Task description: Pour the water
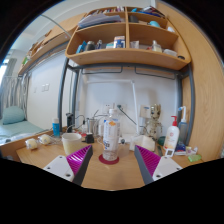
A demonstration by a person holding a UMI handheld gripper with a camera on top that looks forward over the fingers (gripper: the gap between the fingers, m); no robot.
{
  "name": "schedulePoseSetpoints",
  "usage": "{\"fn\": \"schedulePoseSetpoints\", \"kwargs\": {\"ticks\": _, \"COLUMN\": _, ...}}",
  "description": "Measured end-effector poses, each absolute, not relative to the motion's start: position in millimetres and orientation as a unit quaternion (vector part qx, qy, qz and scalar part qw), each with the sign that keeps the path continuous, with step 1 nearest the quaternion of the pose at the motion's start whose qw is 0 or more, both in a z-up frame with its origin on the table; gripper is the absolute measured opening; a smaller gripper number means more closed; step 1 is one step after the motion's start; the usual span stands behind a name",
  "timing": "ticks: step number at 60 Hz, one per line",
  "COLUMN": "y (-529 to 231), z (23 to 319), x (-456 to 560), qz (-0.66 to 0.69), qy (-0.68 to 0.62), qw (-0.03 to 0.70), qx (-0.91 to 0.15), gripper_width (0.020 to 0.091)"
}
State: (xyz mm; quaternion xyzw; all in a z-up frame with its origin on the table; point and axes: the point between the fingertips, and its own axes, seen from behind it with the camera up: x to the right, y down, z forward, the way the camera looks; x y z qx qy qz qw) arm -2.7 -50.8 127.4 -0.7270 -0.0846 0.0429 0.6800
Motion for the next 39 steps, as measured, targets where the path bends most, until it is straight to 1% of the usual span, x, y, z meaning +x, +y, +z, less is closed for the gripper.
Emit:
{"fn": "schedulePoseSetpoints", "kwargs": {"ticks": 9, "y": -102.6, "z": 123.1, "x": 17.6, "qz": 0.019, "qy": -0.055, "qw": 0.673, "qx": -0.737, "gripper_width": 0.0862}}
{"fn": "schedulePoseSetpoints", "kwargs": {"ticks": 16, "y": -128.3, "z": 126.3, "x": 29.3, "qz": 0.024, "qy": -0.034, "qw": 0.671, "qx": -0.74, "gripper_width": 0.0864}}
{"fn": "schedulePoseSetpoints", "kwargs": {"ticks": 25, "y": -143.8, "z": 127.6, "x": 49.8, "qz": 0.019, "qy": -0.017, "qw": 0.672, "qx": -0.74, "gripper_width": 0.086}}
{"fn": "schedulePoseSetpoints", "kwargs": {"ticks": 33, "y": -148.4, "z": 117.7, "x": 69.2, "qz": 0.013, "qy": 0.003, "qw": 0.666, "qx": -0.746, "gripper_width": 0.0858}}
{"fn": "schedulePoseSetpoints", "kwargs": {"ticks": 39, "y": -148.9, "z": 116.9, "x": 83.4, "qz": 0.01, "qy": 0.017, "qw": 0.669, "qx": -0.743, "gripper_width": 0.086}}
